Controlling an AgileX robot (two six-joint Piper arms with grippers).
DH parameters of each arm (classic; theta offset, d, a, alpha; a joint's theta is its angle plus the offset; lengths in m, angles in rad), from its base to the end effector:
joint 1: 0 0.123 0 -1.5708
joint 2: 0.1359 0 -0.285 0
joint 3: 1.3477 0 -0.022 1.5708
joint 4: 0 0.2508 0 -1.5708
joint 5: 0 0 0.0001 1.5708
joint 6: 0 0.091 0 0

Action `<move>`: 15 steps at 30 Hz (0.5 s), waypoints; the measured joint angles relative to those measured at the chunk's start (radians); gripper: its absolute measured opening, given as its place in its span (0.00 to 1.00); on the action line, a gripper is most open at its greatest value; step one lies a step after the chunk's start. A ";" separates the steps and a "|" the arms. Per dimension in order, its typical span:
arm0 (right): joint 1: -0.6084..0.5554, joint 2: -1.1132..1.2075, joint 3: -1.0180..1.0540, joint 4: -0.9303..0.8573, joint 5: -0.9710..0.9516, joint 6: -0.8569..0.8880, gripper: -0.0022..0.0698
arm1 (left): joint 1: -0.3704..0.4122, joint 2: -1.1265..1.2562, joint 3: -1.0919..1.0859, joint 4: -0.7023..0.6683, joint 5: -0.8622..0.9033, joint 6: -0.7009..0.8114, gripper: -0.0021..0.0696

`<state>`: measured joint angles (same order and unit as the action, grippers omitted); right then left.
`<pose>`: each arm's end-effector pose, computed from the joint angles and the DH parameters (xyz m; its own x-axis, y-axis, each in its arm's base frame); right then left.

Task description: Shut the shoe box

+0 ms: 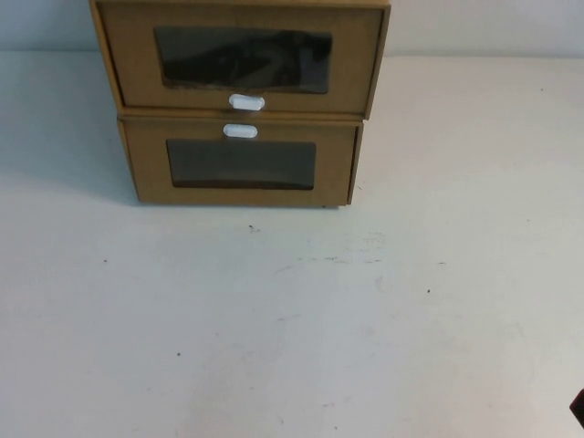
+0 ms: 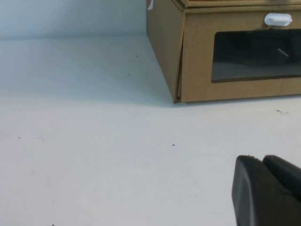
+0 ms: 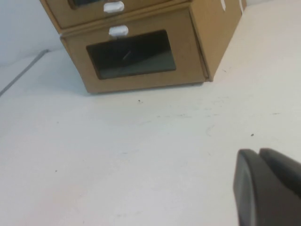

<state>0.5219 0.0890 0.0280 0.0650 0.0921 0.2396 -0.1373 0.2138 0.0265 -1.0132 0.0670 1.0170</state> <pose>0.0551 0.0323 0.1899 -0.2513 0.2011 -0.9468 -0.4490 0.8423 0.2981 0.0713 -0.0152 0.1871 -0.1848 0.0304 -0.9823 0.1928 0.9812 -0.0059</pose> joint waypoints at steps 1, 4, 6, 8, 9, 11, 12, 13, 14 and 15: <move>0.000 0.000 0.000 0.000 0.006 0.000 0.01 | 0.000 0.000 0.000 0.000 0.000 0.000 0.03; 0.000 0.000 0.000 0.000 0.022 0.000 0.01 | 0.000 0.000 0.000 0.000 0.002 0.000 0.03; 0.000 0.000 0.000 0.000 0.031 0.000 0.01 | 0.000 0.000 0.000 0.000 0.002 0.000 0.03; 0.000 0.000 0.000 0.000 0.034 0.000 0.01 | 0.000 0.000 0.000 0.000 0.002 0.000 0.03; 0.000 -0.002 0.000 0.000 0.036 0.000 0.01 | 0.000 0.000 0.000 0.000 0.002 0.000 0.03; -0.010 -0.020 0.000 -0.019 0.046 0.000 0.01 | 0.000 0.000 0.000 0.000 0.002 0.000 0.03; -0.032 -0.036 0.000 -0.037 0.054 0.000 0.01 | 0.000 0.000 0.000 0.000 0.002 0.000 0.03; -0.059 -0.050 0.000 -0.049 0.062 -0.002 0.01 | 0.000 0.000 0.000 0.000 0.002 0.000 0.03; -0.104 -0.068 0.000 -0.059 0.071 -0.002 0.01 | 0.000 0.000 0.000 0.000 0.002 0.000 0.03; -0.158 -0.083 0.000 -0.065 0.078 -0.002 0.01 | 0.000 0.000 0.000 0.000 0.002 0.000 0.03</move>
<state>0.3639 0.0058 0.0280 0.0000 0.1697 0.2377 -0.1373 0.2138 0.0265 -1.0132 0.0694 1.0170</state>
